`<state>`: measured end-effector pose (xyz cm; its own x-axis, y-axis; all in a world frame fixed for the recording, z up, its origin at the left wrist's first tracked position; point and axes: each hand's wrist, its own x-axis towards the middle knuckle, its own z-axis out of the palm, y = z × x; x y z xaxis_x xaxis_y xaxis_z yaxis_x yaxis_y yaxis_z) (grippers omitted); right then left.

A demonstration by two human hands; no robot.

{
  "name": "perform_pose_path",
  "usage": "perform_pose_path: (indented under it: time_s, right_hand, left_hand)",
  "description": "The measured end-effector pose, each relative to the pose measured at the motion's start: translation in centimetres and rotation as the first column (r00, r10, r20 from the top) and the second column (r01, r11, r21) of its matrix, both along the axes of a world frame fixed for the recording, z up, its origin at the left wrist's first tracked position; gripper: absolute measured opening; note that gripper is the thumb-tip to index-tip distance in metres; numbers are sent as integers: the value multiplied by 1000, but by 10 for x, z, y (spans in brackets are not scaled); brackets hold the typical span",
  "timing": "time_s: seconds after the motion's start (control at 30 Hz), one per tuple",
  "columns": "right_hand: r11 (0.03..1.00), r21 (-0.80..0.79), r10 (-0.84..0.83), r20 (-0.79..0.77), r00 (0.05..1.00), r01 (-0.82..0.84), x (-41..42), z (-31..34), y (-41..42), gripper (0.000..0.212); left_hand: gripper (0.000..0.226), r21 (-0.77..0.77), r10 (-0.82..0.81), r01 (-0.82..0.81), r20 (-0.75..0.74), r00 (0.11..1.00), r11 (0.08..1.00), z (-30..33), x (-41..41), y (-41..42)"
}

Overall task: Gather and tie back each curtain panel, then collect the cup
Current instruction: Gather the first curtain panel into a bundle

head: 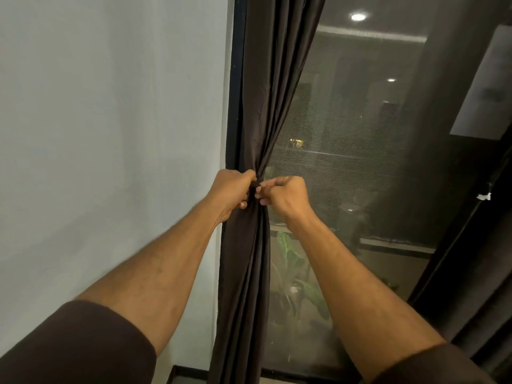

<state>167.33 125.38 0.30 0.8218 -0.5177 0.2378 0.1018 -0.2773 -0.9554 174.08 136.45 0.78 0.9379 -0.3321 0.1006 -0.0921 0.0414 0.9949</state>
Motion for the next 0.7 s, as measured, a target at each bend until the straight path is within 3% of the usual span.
perform_pose_path:
  time_s: [0.1, 0.37, 0.5, 0.7]
  right_hand:
    - [993, 118, -8, 18, 1000, 6, 1, 10, 3, 15]
    - [949, 311, 118, -227, 967, -43, 10, 20, 0, 7]
    - [918, 393, 162, -242, 957, -55, 18, 23, 6, 7]
    - [970, 235, -34, -146, 989, 68, 28, 26, 10, 12]
  left_hand:
    - [12, 7, -39, 39, -15, 999, 999, 1, 4, 5]
    - [15, -34, -194, 192, -103, 976, 981, 1, 22, 24]
    - [19, -47, -234, 230, -131, 963, 972, 1, 29, 26]
    - [19, 32, -325, 332, -125, 937, 943, 8, 37, 38]
